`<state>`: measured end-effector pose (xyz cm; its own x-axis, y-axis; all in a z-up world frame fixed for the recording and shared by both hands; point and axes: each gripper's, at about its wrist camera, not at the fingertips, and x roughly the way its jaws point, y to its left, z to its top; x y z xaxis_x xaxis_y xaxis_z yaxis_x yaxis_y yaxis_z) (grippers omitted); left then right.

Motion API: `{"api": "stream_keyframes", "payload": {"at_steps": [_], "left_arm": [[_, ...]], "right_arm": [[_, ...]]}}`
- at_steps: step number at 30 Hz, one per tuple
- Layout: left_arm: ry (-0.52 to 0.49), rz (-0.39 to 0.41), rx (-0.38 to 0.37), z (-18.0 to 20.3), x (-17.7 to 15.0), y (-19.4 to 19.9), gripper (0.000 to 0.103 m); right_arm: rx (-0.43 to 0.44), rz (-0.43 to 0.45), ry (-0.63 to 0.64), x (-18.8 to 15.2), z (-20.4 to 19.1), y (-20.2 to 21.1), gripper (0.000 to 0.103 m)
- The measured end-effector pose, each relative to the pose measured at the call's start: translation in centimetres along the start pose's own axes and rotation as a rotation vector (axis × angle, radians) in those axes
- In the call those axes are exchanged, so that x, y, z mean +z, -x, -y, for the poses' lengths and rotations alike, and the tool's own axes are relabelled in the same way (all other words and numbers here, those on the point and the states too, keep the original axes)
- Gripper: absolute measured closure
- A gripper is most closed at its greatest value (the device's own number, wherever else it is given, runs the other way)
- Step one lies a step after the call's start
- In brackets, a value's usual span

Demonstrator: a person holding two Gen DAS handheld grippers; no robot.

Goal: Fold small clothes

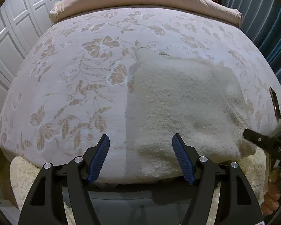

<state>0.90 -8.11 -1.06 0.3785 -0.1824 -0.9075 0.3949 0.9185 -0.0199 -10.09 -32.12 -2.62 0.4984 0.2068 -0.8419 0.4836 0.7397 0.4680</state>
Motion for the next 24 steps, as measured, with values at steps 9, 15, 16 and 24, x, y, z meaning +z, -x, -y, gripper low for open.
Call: {"api": "stream_keyframes", "payload": {"at_steps": [9, 15, 16, 24], "left_arm": [[-0.031, 0.011, 0.0, 1.6, 0.4, 0.5, 0.036], [-0.052, -0.003, 0.008, 2.6, 0.5, -0.8, 0.031], [-0.058, -0.02, 0.014, 2.8, 0.3, -1.6, 0.031], [-0.068, -0.081, 0.044, 3.2, -0.3, -4.4, 0.029]], "right_arm": [[0.098, 0.17, 0.177, 2.3, -4.6, 4.6, 0.09], [0.059, 0.188, 0.165, 2.6, -2.5, 4.4, 0.09], [-0.003, 0.11, 0.143, 2.4, -0.8, 1.6, 0.09], [-0.102, 0.071, 0.09, 1.8, 0.1, 0.8, 0.083]]}}
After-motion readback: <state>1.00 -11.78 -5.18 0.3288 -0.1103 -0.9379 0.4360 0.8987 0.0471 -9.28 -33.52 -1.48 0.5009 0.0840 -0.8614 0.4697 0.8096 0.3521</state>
